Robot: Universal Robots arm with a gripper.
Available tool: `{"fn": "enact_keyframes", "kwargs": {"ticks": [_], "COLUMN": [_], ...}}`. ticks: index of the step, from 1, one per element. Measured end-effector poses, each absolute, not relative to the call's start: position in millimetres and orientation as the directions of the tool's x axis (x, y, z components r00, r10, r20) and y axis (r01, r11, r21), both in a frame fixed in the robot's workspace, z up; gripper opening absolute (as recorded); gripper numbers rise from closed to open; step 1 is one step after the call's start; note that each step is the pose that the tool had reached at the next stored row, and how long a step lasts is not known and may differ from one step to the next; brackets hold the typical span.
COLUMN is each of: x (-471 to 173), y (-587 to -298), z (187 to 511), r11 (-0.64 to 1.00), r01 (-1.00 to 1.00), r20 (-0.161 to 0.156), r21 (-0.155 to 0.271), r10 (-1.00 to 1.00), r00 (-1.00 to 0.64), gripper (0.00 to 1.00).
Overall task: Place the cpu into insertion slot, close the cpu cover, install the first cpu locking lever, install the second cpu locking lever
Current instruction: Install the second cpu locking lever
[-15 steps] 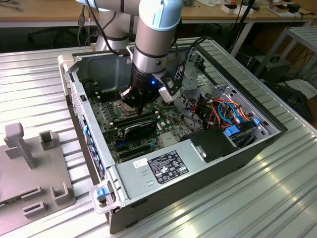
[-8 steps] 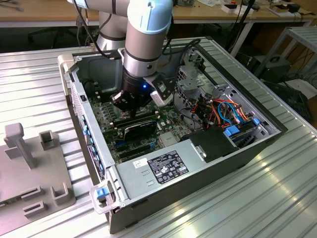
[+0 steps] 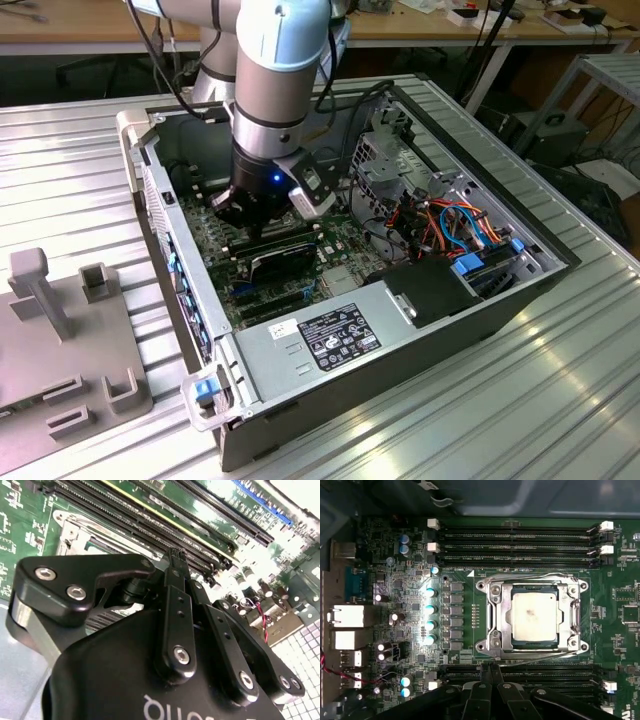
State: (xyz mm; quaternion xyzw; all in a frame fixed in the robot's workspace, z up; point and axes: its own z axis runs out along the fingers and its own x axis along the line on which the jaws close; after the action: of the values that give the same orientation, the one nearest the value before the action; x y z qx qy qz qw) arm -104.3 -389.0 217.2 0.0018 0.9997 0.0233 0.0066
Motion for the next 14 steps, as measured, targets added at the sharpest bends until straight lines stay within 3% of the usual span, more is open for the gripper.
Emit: {"fn": "enact_keyframes", "kwargs": {"ticks": [14], "x": [-107.1], "y": [-388.0], "z": [216.9], "r11": [0.999], "r01": [0.003], "r20": [-0.013], "r21": [0.047], "r10": [0.004], "r00": [-1.000], "gripper": [0.11]}}
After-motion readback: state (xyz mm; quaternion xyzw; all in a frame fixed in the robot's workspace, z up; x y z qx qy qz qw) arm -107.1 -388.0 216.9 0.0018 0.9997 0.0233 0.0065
